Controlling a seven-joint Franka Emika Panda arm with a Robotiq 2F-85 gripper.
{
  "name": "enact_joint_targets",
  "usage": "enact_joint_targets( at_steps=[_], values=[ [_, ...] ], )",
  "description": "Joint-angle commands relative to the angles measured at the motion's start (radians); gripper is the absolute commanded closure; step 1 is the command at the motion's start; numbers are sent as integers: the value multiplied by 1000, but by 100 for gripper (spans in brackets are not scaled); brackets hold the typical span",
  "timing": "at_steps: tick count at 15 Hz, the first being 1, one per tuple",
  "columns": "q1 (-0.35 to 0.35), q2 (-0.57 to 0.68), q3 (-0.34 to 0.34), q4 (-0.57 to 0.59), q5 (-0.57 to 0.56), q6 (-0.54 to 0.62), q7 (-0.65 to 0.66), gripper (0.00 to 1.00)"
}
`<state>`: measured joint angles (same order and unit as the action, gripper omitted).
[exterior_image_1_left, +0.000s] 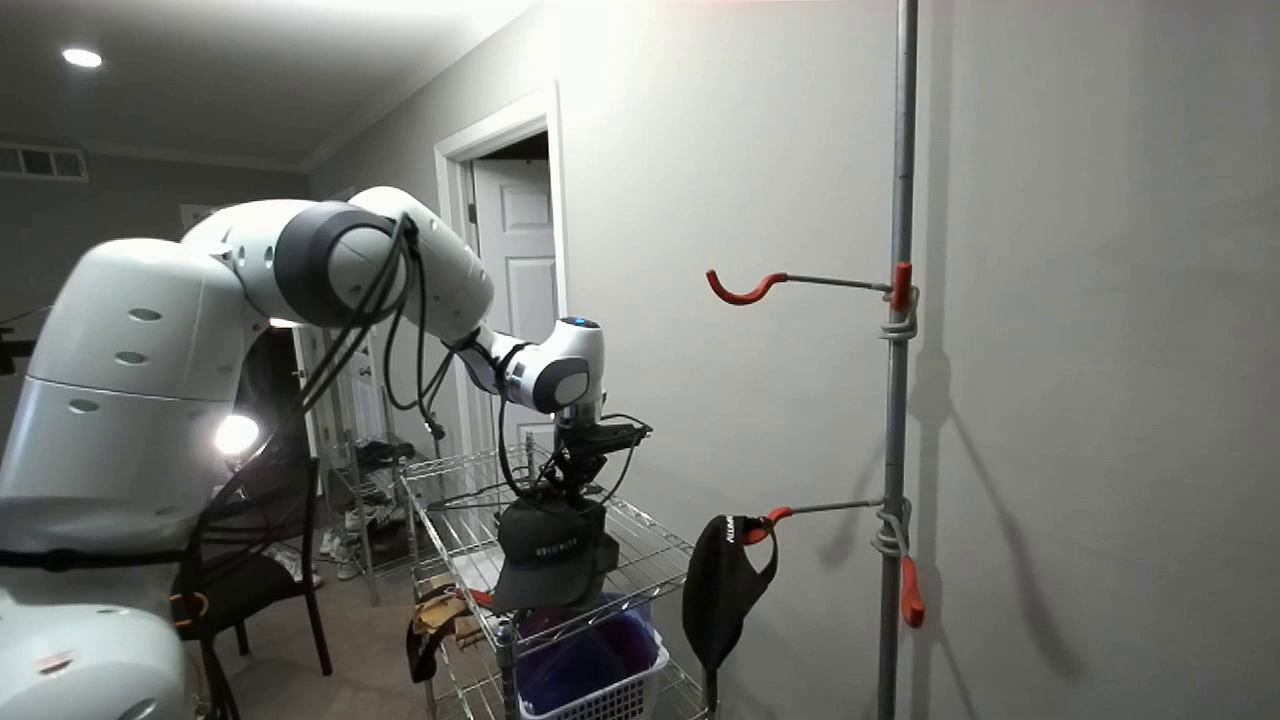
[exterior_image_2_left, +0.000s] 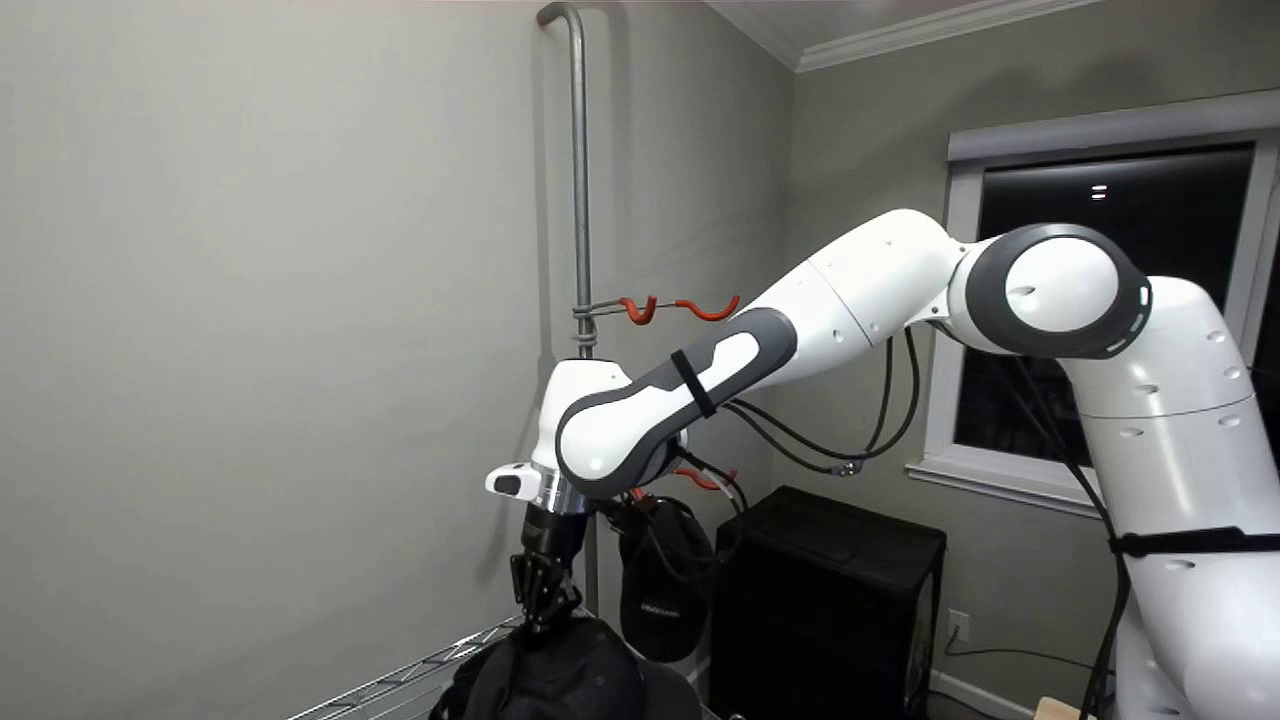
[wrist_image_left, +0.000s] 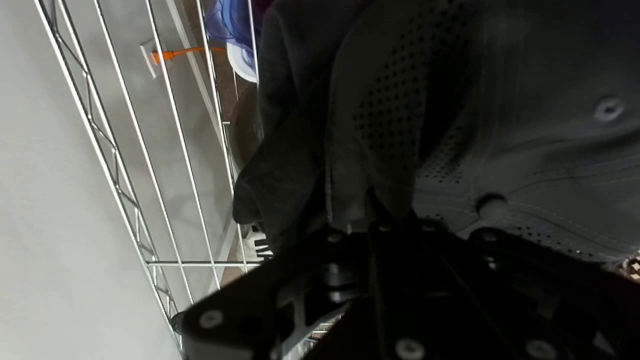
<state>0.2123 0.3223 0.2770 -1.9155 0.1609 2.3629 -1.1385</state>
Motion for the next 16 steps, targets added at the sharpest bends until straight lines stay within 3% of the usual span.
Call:
enact_joint_targets(
  at_steps=[1, 7, 16],
  values=[
    [-29, -24, 17, 0, 0, 7, -20, 100],
    [-67, -202, 20, 5, 64, -50, -28, 100],
    [-43, -457, -95, 65, 46, -95, -58, 100]
  ],
)
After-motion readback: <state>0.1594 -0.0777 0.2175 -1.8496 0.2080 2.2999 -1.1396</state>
